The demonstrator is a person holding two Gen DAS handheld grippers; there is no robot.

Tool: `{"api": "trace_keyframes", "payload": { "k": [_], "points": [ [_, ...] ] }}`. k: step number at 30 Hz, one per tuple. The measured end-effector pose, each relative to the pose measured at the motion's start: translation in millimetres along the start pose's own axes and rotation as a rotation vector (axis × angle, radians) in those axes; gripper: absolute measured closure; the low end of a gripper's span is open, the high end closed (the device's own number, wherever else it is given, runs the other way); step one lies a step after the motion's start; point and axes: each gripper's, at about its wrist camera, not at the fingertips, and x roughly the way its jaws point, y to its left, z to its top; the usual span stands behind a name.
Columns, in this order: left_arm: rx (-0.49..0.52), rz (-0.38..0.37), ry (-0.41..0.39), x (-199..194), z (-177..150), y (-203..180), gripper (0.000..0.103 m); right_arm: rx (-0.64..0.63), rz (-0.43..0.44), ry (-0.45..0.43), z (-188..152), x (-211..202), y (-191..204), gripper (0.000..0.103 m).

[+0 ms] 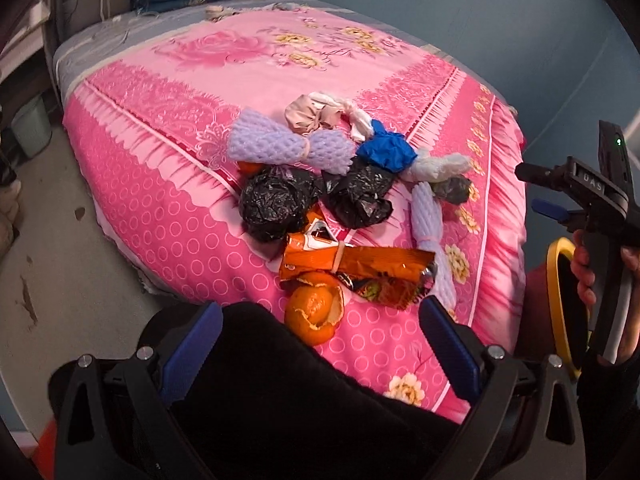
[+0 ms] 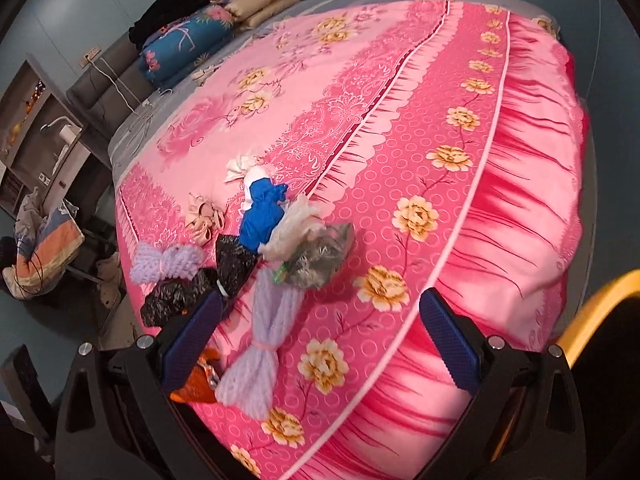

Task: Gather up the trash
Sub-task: 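Reach the right tool to the white tissue and close on it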

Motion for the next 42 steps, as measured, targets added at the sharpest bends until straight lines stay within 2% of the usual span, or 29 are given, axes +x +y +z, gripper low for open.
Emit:
{"api": "trace_keyframes", "payload": {
  "k": [4,10,13,17,21,24,27,31,34,35,39,42],
  "points": [
    [-0.021,0.022,-0.036,9.2,5.4,6.7,0.008,-0.022,0.003,0.035,20.3,17.6,7.3,0.008],
    [0.057,0.007,0.004,27.6,8.8,-0.6,0.008,-0.057,0.004,0.089,28.8,49.4,20.0,0.008],
    [0.040,-0.037,0.041,39.0,8.8,-0.6,0.008,-0.055,-0.004,0.120,31.8,65.1,23.7,0.008],
    [0.036,-0.028,0.042,46.2,9.4,0.0,0.008,-0.043,-0.035,0.143,33.3,76.3,21.6,0.015],
    [0.034,-0.039,0.051,53.5,10.0,1.4,0.008,-0.021,-0.036,0.154,33.3,81.2,15.8,0.016],
    [0.043,-0.067,0.051,55.2,8.1,0.5,0.008,0.024,0.007,0.142,38.9,79.8,10.1,0.016],
    [0.060,-0.071,0.056,58.2,7.9,-2.4,0.010,-0.001,0.001,0.129,51.1,79.6,16.4,0.016],
    [0.062,-0.083,0.070,63.7,9.6,-2.1,0.017,-0.052,0.003,0.198,67.3,96.9,29.5,0.021],
    [0.060,-0.088,0.072,65.6,9.4,-1.2,0.020,-0.103,-0.034,0.236,75.0,111.9,39.7,0.023],
    [0.063,-0.090,0.073,65.6,8.9,-1.7,0.025,-0.124,-0.050,0.261,77.0,119.1,43.3,0.024],
    [0.085,-0.095,0.089,70.4,7.4,-5.8,0.031,-0.169,-0.098,0.338,73.5,142.9,48.2,0.034],
    [0.095,-0.098,0.095,72.2,6.2,-7.8,0.045,-0.175,-0.112,0.356,68.1,152.7,48.1,0.046]
  ]
}}
